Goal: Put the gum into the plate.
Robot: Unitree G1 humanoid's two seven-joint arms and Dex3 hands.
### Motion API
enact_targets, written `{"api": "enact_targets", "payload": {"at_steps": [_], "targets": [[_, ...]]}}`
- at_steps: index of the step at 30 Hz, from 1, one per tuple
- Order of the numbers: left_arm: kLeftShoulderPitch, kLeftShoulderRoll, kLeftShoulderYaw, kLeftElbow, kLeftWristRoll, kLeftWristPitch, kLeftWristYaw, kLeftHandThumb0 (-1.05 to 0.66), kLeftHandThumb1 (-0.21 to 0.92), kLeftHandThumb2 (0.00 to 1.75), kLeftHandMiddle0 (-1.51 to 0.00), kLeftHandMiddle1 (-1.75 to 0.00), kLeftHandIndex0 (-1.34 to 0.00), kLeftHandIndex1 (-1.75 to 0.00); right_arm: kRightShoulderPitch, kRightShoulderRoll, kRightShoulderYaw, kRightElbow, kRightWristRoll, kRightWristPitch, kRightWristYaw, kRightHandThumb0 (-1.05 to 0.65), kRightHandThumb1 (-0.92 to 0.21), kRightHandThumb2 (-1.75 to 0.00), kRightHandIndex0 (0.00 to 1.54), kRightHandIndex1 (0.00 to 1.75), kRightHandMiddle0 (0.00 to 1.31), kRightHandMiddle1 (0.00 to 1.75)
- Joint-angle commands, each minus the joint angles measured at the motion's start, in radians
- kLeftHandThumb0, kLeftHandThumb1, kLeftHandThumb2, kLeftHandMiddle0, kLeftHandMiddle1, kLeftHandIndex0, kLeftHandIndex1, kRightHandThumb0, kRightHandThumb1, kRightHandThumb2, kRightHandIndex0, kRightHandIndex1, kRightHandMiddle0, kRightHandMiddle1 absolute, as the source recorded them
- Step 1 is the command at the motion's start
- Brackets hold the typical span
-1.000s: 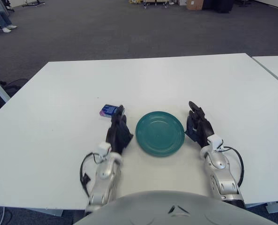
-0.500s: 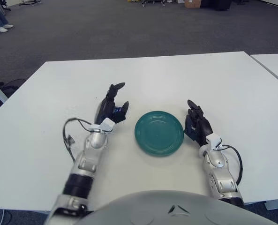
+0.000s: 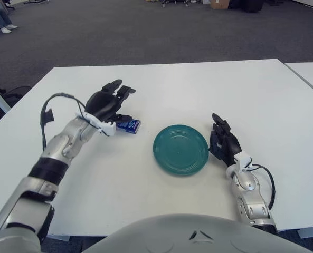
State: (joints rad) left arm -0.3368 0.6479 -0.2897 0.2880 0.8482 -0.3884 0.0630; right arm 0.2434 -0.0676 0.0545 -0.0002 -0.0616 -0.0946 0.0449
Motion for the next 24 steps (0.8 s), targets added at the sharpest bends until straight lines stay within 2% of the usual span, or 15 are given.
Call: {"api": "enact_targets", "payload": {"at_steps": [1,5,8,15,21,24], "targets": [[-0.047,0.017,-0.049,0.038,0.021,-0.025,-0.058,-1.04,0.92,0.32,-0.16,0.0,0.0,-0.86,0.039,-0.003,-0.002,0.038,0.004,0.054,0.006,-0.78,-0.92,-0.92,0.07,0.0,0.0,0.25],[-0.116,0.007,-0.099,0.147,0.054,-0.041,-0.062,-1.05,0.92,0.32,-0.14,-0.01,0.0,-0.85,0.041,-0.003,-0.003,0.037,0.002,0.055,0.004,-0.78,-0.92,-0.92,0.06,0.0,0.0,0.25],[-0.195,-0.016,-0.161,0.302,0.109,-0.052,-0.016,-1.05,0.92,0.33,-0.13,0.0,0.0,-0.86,0.043,-0.004,-0.003,0.033,-0.002,0.058,0.003,-0.78,-0.92,-0.93,0.06,0.0,0.0,0.25],[-0.304,-0.028,-0.255,0.512,0.182,-0.065,0.051,-1.05,0.92,0.29,-0.11,0.0,0.0,-0.92,0.052,-0.002,-0.002,0.019,-0.014,0.072,-0.011,-0.8,-0.92,-0.93,0.05,0.0,0.0,0.25],[-0.335,-0.031,-0.289,0.584,0.172,-0.082,0.039,-1.05,0.92,0.26,-0.11,-0.01,0.0,-0.92,0.061,-0.003,-0.003,0.01,-0.015,0.076,-0.019,-0.79,-0.92,-0.93,0.06,0.0,0.0,0.26],[-0.321,-0.043,-0.294,0.607,0.143,-0.093,0.003,-1.05,0.92,0.25,-0.12,-0.01,0.0,-0.89,0.063,-0.006,-0.009,0.015,-0.011,0.073,-0.019,-0.79,-0.92,-0.93,0.05,0.0,0.0,0.25]]}}
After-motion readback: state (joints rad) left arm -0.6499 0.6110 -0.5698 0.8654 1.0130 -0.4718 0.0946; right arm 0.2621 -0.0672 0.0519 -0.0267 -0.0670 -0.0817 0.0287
